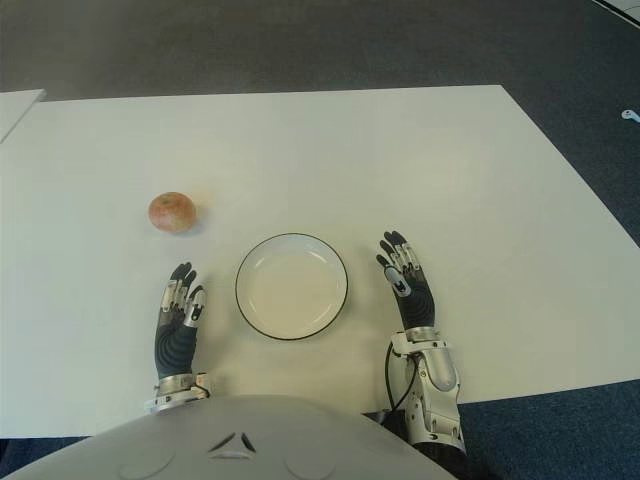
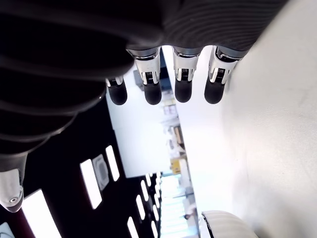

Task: Put the apples into the plate.

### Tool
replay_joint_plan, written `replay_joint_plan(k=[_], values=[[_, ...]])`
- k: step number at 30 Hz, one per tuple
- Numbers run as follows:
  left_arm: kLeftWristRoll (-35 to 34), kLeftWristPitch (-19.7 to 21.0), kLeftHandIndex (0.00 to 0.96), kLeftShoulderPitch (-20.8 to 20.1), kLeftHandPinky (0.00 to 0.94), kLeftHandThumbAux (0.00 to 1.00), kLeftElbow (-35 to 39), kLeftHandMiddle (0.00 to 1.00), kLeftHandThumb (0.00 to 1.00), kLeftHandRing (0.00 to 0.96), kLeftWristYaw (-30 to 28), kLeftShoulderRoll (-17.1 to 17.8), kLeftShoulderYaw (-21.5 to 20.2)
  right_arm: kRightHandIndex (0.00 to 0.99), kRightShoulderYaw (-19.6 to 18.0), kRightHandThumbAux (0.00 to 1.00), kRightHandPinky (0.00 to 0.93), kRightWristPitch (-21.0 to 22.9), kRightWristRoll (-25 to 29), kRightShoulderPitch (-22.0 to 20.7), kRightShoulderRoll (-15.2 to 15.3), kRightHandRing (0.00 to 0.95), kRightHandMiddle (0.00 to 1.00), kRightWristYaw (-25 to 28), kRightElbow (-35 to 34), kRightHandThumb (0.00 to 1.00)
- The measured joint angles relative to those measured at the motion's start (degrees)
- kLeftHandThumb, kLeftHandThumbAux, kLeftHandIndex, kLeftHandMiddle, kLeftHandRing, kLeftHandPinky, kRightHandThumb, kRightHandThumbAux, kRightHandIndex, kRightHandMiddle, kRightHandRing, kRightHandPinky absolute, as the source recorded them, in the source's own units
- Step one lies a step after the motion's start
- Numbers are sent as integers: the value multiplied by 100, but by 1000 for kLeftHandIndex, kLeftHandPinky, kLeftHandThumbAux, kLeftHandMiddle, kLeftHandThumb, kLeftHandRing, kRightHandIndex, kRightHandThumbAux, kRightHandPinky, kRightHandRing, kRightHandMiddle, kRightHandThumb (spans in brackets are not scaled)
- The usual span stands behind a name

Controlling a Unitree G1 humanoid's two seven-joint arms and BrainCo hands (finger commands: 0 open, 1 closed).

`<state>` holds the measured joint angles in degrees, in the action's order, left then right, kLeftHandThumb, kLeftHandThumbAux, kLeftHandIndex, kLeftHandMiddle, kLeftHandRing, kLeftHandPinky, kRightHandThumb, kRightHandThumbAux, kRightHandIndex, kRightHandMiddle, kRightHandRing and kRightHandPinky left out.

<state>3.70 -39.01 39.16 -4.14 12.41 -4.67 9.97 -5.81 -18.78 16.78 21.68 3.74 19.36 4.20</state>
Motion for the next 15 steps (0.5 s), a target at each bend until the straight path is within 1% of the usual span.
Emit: replay_joint_plan(k=[15], values=[[-89, -36, 18, -3, 0, 468, -17, 0, 60, 0, 0, 1, -5, 6, 11, 485, 0, 13, -1, 1, 1, 0, 0, -5, -7, 82]])
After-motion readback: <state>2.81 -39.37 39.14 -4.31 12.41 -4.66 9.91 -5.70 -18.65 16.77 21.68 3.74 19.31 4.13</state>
